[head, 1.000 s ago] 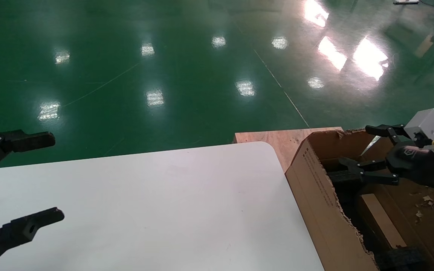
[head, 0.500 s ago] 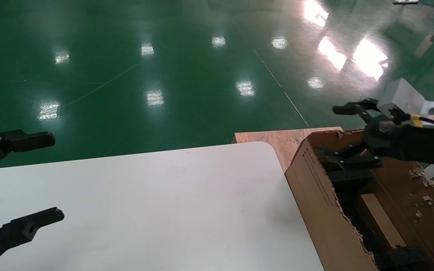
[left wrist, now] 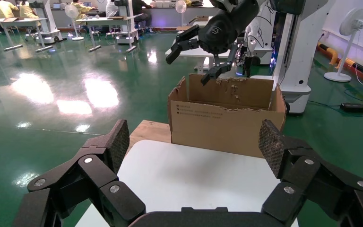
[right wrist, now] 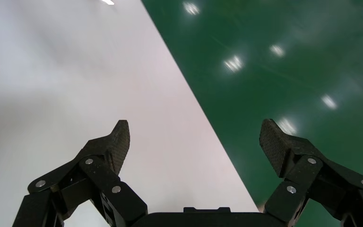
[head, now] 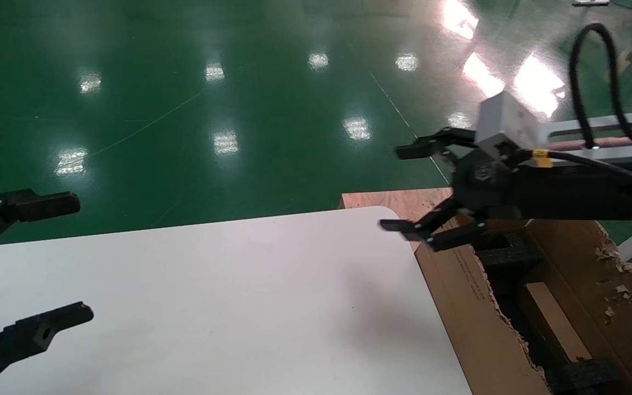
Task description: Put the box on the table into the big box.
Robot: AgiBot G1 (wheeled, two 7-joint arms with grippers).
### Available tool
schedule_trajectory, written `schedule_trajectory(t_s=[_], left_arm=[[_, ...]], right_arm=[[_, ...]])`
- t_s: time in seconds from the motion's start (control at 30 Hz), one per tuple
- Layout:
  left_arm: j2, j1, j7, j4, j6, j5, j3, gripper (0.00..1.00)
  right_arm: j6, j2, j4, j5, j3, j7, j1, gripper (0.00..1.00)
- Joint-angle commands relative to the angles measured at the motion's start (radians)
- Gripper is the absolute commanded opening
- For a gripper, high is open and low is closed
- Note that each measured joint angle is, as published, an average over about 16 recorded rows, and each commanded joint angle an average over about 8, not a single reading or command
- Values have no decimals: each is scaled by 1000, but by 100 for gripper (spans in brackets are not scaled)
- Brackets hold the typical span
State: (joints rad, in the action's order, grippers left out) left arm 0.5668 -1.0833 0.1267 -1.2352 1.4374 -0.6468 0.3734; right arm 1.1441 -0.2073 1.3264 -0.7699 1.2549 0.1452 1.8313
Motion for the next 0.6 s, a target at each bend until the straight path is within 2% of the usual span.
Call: schedule_trajectory(t_s=[0.03,0.5,0.6], left_arm=[[0,0,0,0,0,0,0,100],[0,0,0,0,0,0,0,100],[0,0,0,0,0,0,0,100]], right_arm=[[24,-27,-3,3,-66,3,-51,100],[191,-220,-23,21,-531,23,-412,100],[209,-241,-25,23,-581,25,-451,100]])
